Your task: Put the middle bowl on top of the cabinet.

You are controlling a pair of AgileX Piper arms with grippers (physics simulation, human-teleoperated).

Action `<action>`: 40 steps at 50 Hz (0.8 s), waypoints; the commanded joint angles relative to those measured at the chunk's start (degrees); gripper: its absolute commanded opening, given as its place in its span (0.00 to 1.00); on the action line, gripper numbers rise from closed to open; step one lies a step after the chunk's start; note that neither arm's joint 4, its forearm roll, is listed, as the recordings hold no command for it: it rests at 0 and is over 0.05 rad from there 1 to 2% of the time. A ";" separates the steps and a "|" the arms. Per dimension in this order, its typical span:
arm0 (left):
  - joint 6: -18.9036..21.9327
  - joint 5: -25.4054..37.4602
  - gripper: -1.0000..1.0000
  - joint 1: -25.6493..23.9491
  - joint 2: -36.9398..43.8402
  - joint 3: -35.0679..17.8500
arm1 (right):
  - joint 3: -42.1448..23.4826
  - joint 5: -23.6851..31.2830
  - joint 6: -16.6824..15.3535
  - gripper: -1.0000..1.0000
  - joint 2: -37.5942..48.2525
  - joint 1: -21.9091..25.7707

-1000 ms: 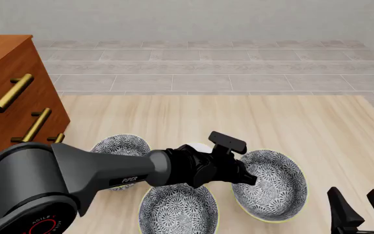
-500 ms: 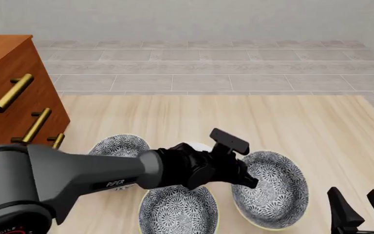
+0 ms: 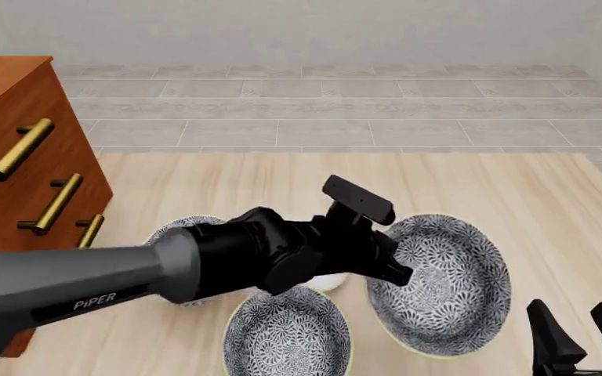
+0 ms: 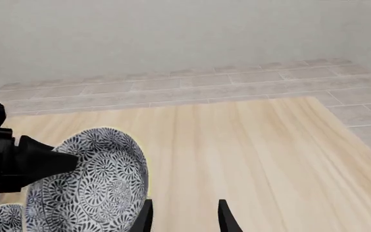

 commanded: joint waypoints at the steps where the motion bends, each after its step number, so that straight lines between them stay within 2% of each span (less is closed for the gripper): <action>1: 0.67 0.15 0.00 0.07 -8.16 2.36 | 0.00 -0.01 -0.37 1.00 -0.36 0.16; 17: 3.82 2.10 0.00 0.64 -14.55 3.29 | 0.00 -0.52 -1.02 1.00 -0.41 -0.17; 33: 4.53 2.76 0.00 0.57 -17.84 3.98 | 0.00 -0.85 -1.05 1.00 -0.44 -0.43; 40: 4.78 3.02 0.00 2.41 -18.93 4.36 | 0.00 -0.79 -1.00 1.00 -0.44 -0.39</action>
